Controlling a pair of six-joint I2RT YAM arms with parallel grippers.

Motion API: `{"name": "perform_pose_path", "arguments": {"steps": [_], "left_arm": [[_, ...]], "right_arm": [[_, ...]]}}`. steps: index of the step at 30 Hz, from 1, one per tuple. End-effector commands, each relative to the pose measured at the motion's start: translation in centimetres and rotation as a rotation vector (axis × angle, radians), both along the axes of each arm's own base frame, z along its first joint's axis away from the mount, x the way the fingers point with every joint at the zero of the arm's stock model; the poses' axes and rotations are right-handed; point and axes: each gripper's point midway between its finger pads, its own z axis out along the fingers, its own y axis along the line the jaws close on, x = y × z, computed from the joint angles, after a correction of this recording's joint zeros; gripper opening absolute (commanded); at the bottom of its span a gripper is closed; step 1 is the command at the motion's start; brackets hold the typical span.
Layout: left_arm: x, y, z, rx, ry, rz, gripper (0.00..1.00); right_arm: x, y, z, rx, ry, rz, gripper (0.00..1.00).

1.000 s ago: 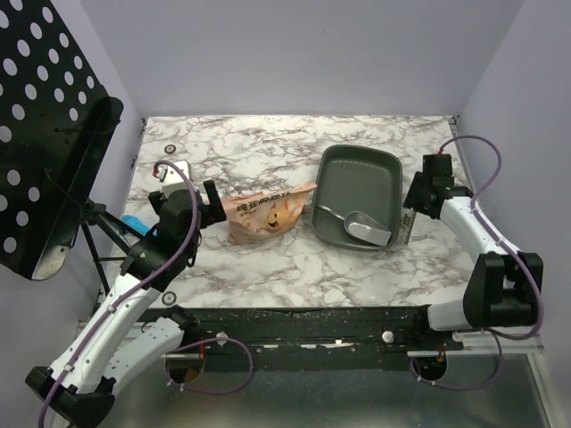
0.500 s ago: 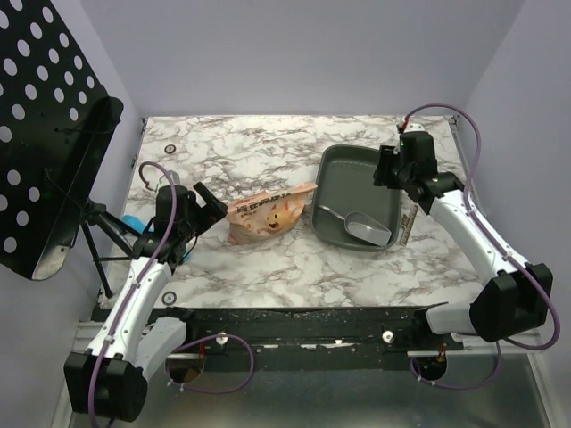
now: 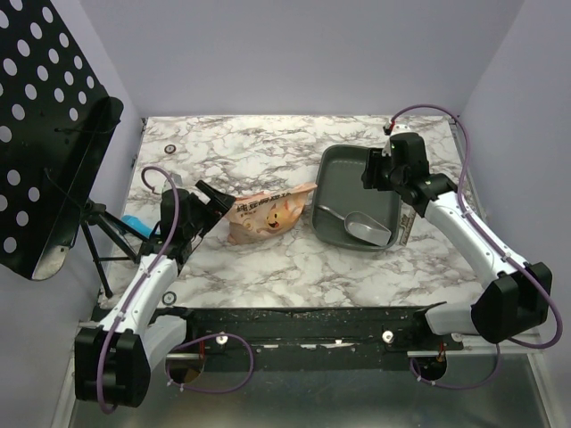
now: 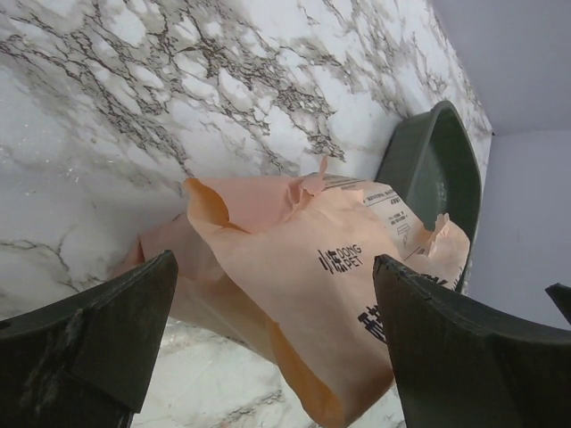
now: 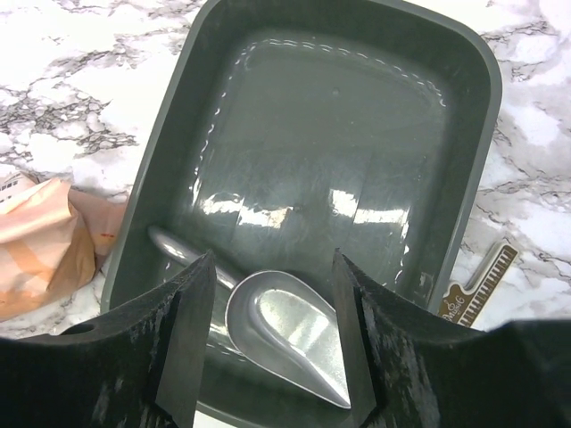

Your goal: Fill the litter box with clean litter

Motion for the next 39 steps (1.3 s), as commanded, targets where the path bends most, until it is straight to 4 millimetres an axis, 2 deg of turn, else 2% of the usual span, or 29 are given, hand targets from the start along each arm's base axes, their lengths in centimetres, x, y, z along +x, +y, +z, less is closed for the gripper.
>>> {"name": "perform_pose_path", "arguments": {"steps": [1, 3, 6, 10, 11, 15, 19, 20, 25, 29, 33, 37, 39], "left_arm": [[1.8, -0.7, 1.8, -0.077, -0.098, -0.004, 0.99], [2.3, -0.8, 2.0, -0.078, -0.123, -0.005, 0.93], [3.1, -0.6, 2.5, -0.059, -0.151, -0.006, 0.75], [4.0, -0.3, 3.2, -0.035, -0.196, 0.007, 0.44], [4.2, -0.2, 3.4, -0.032, -0.209, 0.008, 0.32], [4.7, -0.5, 5.3, -0.021, -0.301, -0.016, 0.0], [4.9, -1.2, 9.1, -0.017, -0.483, -0.072, 0.0], [4.8, -1.4, 10.1, -0.019, -0.532, -0.089, 0.0], [3.8, -3.4, 14.0, -0.017, -0.767, -0.225, 0.0], [2.5, -5.8, 14.9, -0.039, -0.882, -0.394, 0.0], [0.2, -7.4, 16.2, -0.102, -1.042, -0.541, 0.0], [-2.1, -8.2, 17.3, -0.181, -1.14, -0.639, 0.0], [-2.4, -8.4, 17.5, -0.178, -1.149, -0.667, 0.0]], "right_arm": [[-0.5, 1.0, 0.6, 0.022, -0.025, 0.041, 0.61], [-0.6, 1.2, 0.8, 0.026, -0.029, 0.048, 0.58], [-0.8, 1.5, 0.9, 0.033, -0.032, 0.06, 0.52], [-1.1, 1.8, 1.2, 0.04, -0.038, 0.07, 0.51], [-1.1, 1.9, 1.3, 0.044, -0.039, 0.074, 0.51], [-1.3, 3.5, 1.9, 0.072, -0.046, 0.151, 0.5], [-2.2, 7.4, 3.1, 0.115, -0.064, 0.375, 0.5], [-2.2, 8.3, 4.0, 0.122, -0.084, 0.428, 0.51], [-3.0, 12.8, 6.5, 0.129, -0.189, 0.73, 0.6], [-3.9, 15.6, 7.0, 0.057, -0.29, 0.98, 0.66], [-4.7, 17.2, 7.2, -0.035, -0.422, 1.192, 0.73], [-4.6, 17.9, 7.3, -0.07, -0.475, 1.279, 0.78], [-4.3, 18.1, 7.0, -0.086, -0.478, 1.304, 0.78]]}}
